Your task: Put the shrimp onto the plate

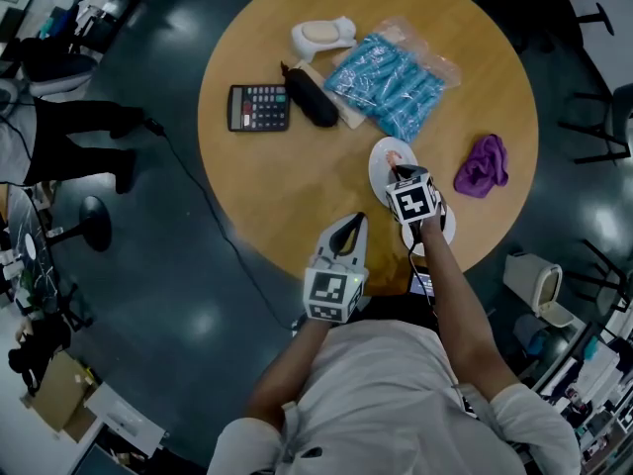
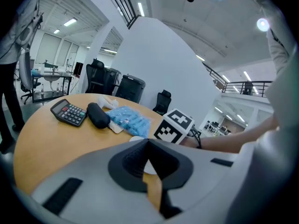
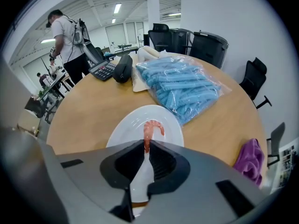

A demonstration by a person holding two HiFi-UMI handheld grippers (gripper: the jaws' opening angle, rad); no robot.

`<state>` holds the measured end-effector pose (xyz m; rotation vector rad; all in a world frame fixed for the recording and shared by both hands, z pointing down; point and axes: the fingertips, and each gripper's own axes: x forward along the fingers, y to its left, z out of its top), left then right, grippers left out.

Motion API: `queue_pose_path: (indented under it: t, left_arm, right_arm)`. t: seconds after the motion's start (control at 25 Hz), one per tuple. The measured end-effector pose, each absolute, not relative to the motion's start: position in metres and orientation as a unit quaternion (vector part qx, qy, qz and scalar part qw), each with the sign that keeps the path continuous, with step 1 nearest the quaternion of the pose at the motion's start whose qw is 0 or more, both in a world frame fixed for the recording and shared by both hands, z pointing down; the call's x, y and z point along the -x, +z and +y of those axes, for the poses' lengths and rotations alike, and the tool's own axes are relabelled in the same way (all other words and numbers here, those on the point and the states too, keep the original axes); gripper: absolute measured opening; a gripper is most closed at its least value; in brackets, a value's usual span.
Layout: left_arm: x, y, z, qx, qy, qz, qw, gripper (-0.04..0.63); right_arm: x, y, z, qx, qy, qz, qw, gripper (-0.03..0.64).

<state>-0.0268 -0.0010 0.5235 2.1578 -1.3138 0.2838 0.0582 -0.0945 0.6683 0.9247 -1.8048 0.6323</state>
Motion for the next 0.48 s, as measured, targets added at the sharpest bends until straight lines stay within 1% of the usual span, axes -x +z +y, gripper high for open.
queue_pose_path:
  t: [0.24,0.48]
  left_arm:
    - [0.016,0.52,0.011,-0.817,0.108,-0.485,0.291,0.008]
    - [-0.006,0.515,0.025,-0.832,0.111,-0.466,0.279,0.008]
  right_arm:
    - [-0.083,0.636,-0.062,-0.396,0.265,-0.752,0.456,0.043]
    - [-0.115,0.614,0.011,-0.38,0.259,-0.771,0.44,0.043]
